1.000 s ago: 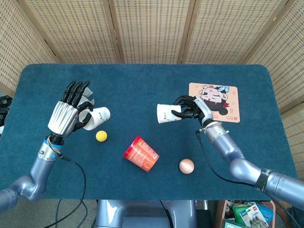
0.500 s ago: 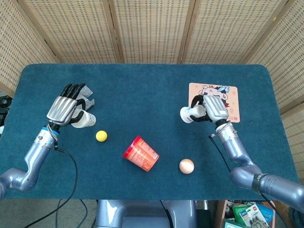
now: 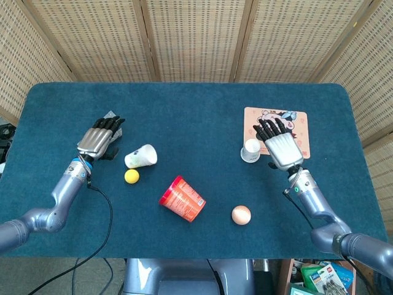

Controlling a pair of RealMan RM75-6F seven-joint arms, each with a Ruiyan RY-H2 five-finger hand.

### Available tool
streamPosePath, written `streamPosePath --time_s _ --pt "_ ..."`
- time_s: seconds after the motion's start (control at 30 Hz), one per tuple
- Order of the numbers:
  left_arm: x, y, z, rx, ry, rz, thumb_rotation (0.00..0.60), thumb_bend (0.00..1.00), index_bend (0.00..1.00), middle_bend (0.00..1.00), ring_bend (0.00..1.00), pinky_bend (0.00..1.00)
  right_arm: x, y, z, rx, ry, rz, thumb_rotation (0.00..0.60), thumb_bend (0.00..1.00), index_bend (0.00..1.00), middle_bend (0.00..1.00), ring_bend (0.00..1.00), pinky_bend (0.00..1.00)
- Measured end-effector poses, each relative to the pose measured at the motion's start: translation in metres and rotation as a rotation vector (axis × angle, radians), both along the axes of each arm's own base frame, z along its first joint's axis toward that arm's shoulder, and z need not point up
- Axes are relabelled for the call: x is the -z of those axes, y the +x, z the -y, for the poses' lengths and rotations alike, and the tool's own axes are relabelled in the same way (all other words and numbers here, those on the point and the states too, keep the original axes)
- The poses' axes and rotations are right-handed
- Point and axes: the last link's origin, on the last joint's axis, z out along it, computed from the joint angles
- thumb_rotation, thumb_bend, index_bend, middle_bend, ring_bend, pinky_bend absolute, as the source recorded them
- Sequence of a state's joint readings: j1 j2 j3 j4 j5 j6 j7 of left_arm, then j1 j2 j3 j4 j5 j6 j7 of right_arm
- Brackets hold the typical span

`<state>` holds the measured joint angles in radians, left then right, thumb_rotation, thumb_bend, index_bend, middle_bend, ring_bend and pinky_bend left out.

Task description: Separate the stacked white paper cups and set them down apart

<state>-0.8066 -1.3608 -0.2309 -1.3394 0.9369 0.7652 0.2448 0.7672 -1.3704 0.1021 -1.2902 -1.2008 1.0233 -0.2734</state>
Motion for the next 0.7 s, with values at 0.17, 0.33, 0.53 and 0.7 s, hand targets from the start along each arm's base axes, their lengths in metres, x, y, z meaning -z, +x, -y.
streamPosePath --time_s 0.17,0.33,0.53,0.7 --pt "-0.018 0.005 0.009 0.021 0.051 0.062 0.600 0.41 0.00 0.00 0.00 0.00 -0.016 0.002 -0.014 -0.021 -0.032 0.064 0.600 0.05 0.00 0.00 0.00 0.00" --pt "-0.050 -0.003 0.028 0.030 0.149 0.111 0.600 0.28 0.00 0.00 0.00 0.00 -0.039 -0.008 -0.039 -0.044 -0.077 0.152 0.600 0.00 0.00 0.00 0.00 0.00" --pt "-0.090 -0.042 0.083 -0.019 0.295 0.165 0.600 0.18 0.00 0.00 0.00 0.00 -0.065 -0.041 -0.086 -0.035 -0.131 0.282 0.600 0.00 0.00 0.00 0.00 0.00" --pt "-0.111 -0.079 0.142 -0.086 0.396 0.155 0.600 0.19 0.00 0.00 0.00 0.00 -0.075 -0.067 -0.129 -0.006 -0.167 0.354 0.600 0.00 0.00 0.00 0.00 0.00"
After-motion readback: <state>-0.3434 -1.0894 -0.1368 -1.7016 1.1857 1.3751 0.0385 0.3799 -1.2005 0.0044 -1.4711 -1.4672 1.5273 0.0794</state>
